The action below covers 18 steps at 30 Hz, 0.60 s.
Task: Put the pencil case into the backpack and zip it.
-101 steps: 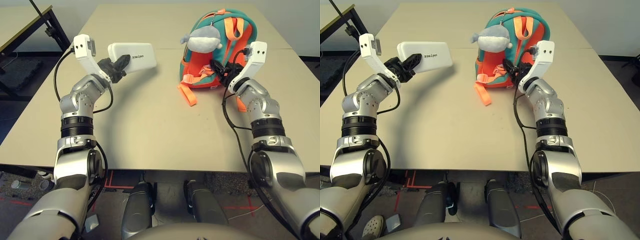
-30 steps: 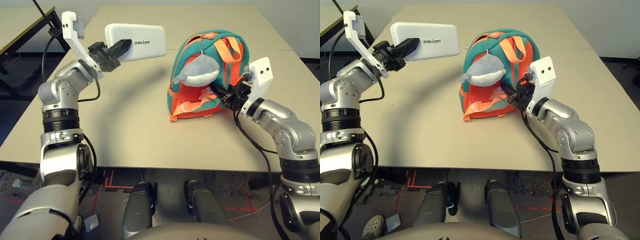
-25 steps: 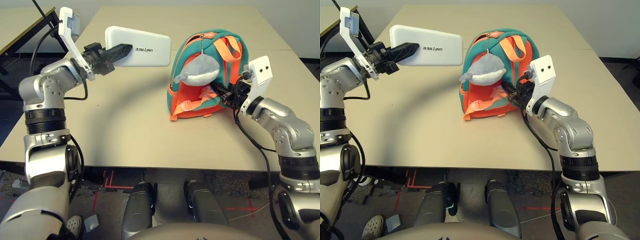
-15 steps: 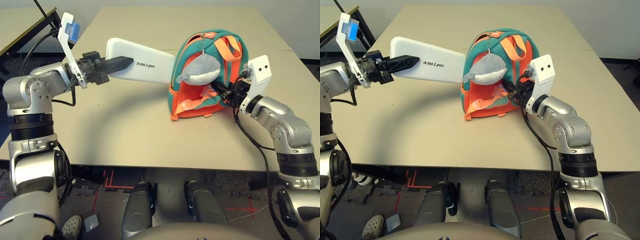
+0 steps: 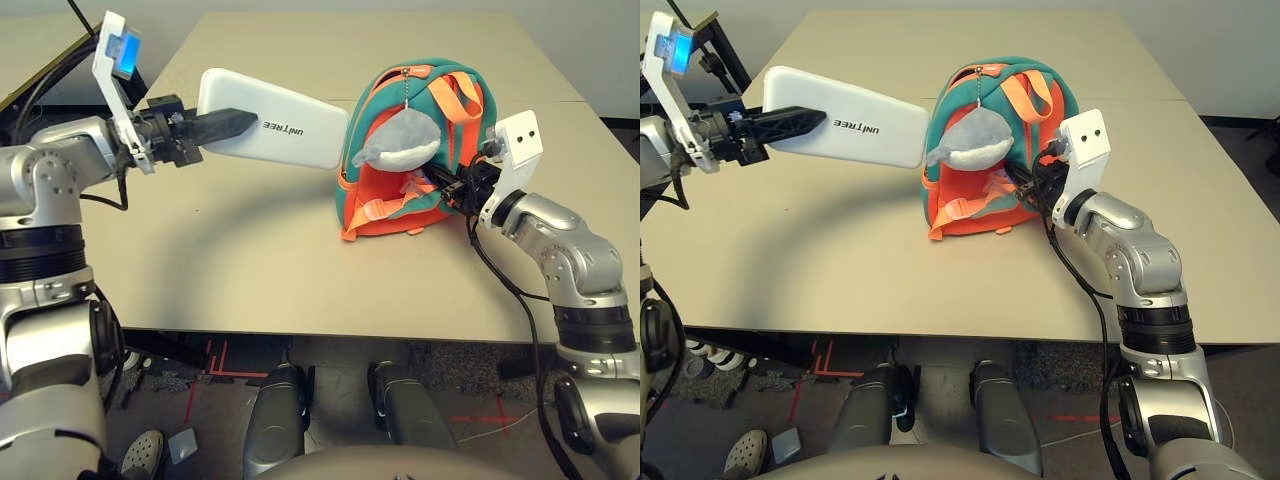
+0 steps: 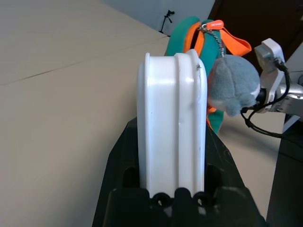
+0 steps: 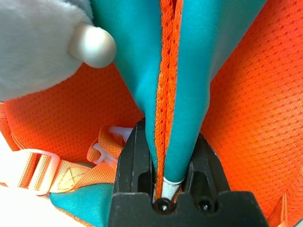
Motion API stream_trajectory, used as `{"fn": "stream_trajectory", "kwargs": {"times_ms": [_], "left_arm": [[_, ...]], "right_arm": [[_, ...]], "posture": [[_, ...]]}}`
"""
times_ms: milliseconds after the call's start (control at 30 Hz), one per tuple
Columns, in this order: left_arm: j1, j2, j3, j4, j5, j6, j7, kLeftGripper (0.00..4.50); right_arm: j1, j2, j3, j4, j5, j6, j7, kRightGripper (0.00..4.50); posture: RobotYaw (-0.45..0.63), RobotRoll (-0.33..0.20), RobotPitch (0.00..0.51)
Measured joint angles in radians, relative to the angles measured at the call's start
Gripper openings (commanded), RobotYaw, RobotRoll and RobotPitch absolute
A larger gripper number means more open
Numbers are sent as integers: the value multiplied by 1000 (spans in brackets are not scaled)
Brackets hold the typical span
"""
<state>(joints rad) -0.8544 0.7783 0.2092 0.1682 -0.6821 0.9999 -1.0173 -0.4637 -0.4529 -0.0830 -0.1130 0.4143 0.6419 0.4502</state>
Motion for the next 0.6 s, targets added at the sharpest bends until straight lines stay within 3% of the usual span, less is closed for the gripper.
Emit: {"fn": "stream_trajectory", "kwargs": {"times_ms": [367,600], "left_arm": [[-48,-2,1,3,-23,0,-26,1275],[-85,-45,-36,7,-22,-6,-35,1274]], "right_arm": [[1,0,2,0,-4,1,2,563],[5,0,2,0,-8,2,2,563]], "posture": [[-161,0,115],[-168,0,118]]}}
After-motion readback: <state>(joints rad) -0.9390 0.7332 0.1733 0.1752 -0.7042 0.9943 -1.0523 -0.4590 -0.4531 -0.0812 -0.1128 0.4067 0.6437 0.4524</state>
